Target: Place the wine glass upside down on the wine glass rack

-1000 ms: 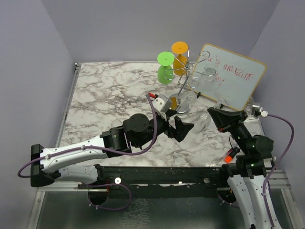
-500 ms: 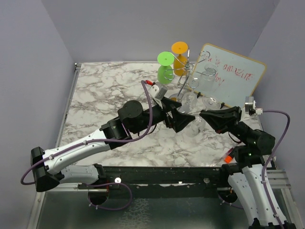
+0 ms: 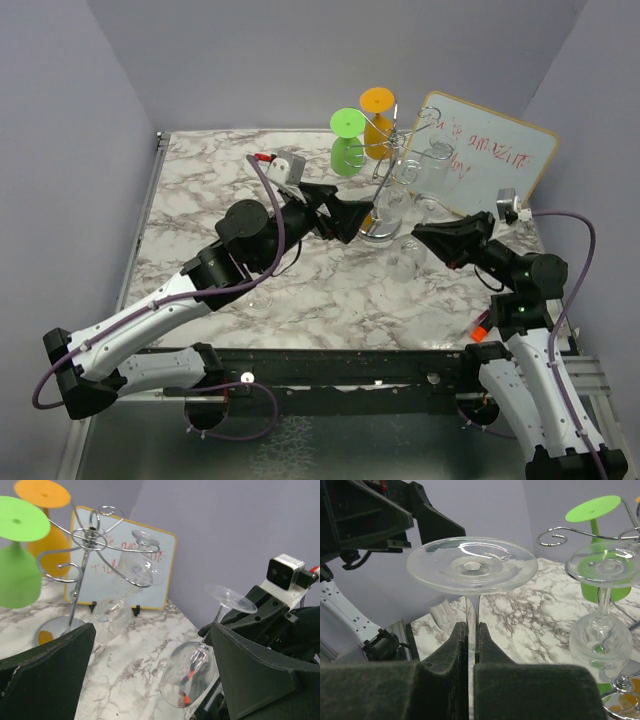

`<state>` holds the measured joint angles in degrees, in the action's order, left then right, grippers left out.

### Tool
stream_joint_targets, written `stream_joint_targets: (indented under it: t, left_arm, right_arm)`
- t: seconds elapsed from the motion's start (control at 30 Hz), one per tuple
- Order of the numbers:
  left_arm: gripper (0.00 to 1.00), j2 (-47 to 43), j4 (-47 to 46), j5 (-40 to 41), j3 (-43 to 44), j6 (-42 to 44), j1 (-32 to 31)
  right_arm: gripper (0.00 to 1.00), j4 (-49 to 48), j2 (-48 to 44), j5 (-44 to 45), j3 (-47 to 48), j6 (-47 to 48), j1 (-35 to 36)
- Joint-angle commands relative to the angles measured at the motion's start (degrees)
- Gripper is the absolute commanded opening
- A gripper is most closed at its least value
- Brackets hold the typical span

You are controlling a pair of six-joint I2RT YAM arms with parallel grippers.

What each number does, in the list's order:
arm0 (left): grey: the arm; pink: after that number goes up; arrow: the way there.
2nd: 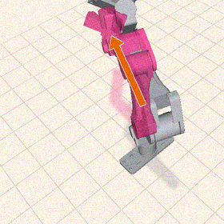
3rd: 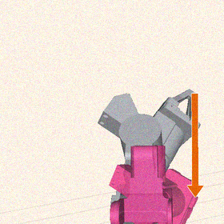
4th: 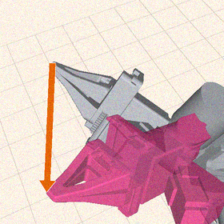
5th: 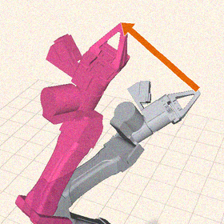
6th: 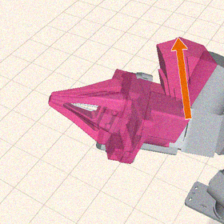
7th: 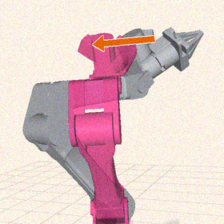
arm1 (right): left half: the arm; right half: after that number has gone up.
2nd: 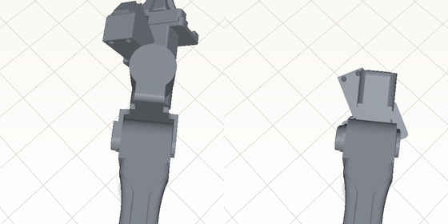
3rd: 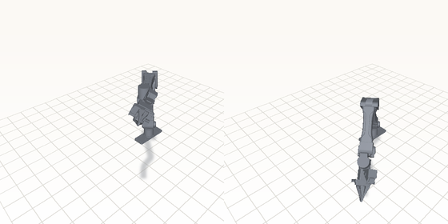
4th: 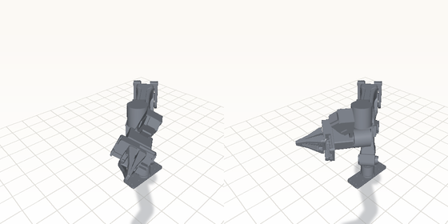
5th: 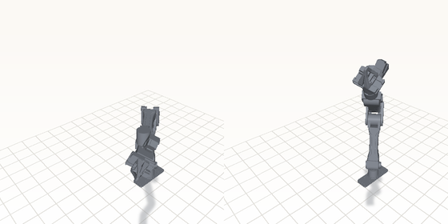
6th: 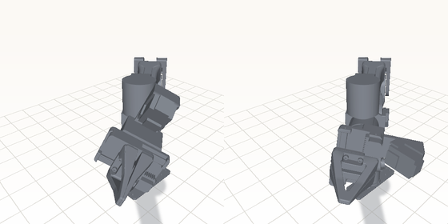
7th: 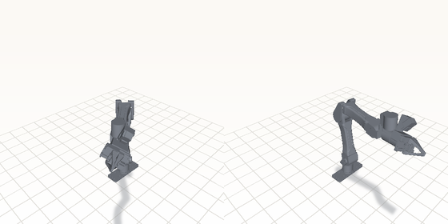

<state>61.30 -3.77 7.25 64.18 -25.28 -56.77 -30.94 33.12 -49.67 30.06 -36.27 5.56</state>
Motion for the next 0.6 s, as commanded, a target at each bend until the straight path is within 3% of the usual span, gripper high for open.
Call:
stream_joint_targets:
  t: [0.0, 0.33, 0.43, 0.57]
  left_arm:
    - [0.98, -2.5, 3.7, 12.6, 1.6, 1.6, 0.3]
    - [0.98, -3.3, 8.8, 25.3, 3.1, 1.5, 0.9]
    - [0.99, -2.2, 13.4, 34.5, 4.9, 0.6, 1.1]
    - [0.99, -0.8, 16.3, 37.9, 6.8, 2.2, 1.5]
  right_arm:
    - [0.01, 3.3, 1.1, 1.0, 2.9, 4.1, 0.2]
    - [0.01, -1.2, 3.9, 3.6, 3.9, 1.1, 2.7]
    - [0.01, 0.6, 5.6, 6.9, 5.9, 3.5, 6.8]
    - [0.01, 8.2, 9.3, 14.7, 10.9, 12.3, 16.2]
